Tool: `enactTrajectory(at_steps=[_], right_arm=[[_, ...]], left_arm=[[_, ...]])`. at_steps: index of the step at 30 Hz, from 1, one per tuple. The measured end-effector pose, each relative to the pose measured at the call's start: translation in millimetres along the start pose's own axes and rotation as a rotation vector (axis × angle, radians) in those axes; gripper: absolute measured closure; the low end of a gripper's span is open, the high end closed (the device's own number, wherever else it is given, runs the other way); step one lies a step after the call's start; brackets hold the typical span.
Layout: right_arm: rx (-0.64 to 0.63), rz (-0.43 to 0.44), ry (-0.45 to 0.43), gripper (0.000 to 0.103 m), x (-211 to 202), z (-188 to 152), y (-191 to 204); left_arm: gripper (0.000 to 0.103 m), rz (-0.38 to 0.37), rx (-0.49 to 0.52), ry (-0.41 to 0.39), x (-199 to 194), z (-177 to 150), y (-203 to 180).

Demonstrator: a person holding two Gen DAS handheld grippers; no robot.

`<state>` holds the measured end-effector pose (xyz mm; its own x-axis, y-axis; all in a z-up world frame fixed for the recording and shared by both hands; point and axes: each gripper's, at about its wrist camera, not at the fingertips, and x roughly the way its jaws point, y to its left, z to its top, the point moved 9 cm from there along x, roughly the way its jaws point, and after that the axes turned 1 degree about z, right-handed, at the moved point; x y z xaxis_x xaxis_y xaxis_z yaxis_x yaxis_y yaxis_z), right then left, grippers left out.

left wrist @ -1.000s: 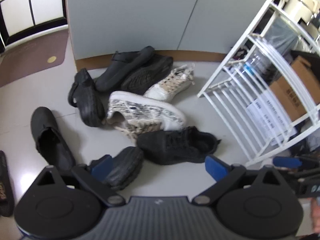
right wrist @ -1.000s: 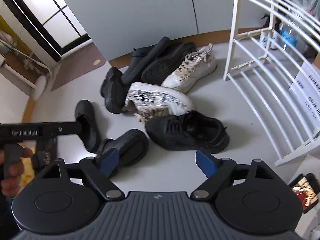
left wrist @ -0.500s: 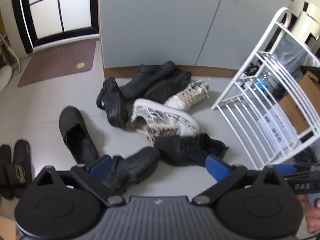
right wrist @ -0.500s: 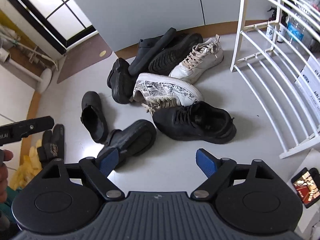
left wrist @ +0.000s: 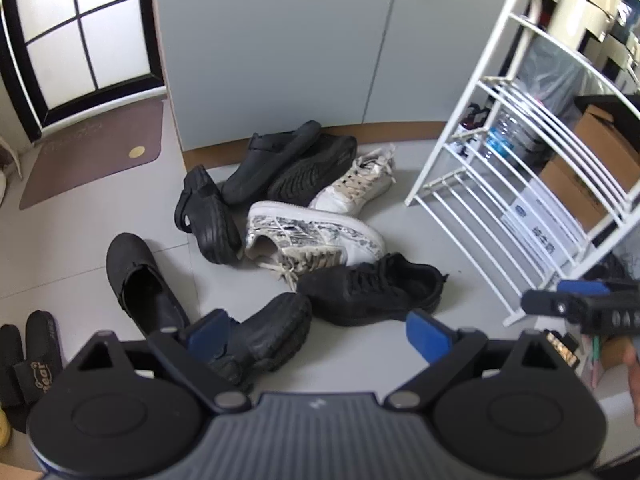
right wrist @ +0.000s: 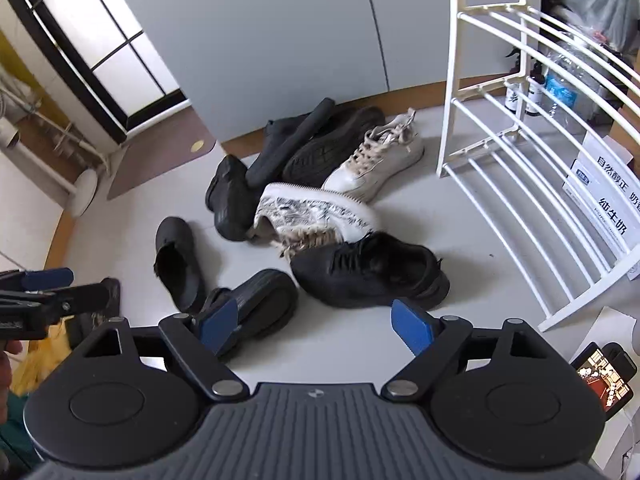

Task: Organize scattered shoes
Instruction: 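Move the right tool toward the black sneaker beside the white sneakers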

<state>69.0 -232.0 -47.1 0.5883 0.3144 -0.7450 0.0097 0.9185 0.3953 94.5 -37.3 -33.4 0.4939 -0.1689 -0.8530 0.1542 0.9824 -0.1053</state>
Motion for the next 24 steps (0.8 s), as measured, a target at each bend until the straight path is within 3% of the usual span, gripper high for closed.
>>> enactTrajectory(at_steps=[4, 8, 17, 24], right_arm=[[-0.031, -0.016, -0.029, 0.015, 8.7, 5.6, 9.4], [-0.038, -0.041, 0.002, 0.015, 24.2, 3.6, 6.2], [0.044, -0.101, 0.055, 0.015, 39.4, 1.4, -29.6], [0.08, -0.058, 0.102, 0.015, 48.5, -5.7, -33.1]], left_arm=[[0.008, -0.025, -0.062, 0.003, 11.8, -0.1, 2.7], [0.008, -0.038, -0.128, 0.018, 26.6, -0.3, 3.3], [0.008, -0.051, -0.102, 0.085, 48.9, -15.0, -11.5], [0.009, -0.019, -0.043, 0.129, 78.9, -24.5, -21.4]])
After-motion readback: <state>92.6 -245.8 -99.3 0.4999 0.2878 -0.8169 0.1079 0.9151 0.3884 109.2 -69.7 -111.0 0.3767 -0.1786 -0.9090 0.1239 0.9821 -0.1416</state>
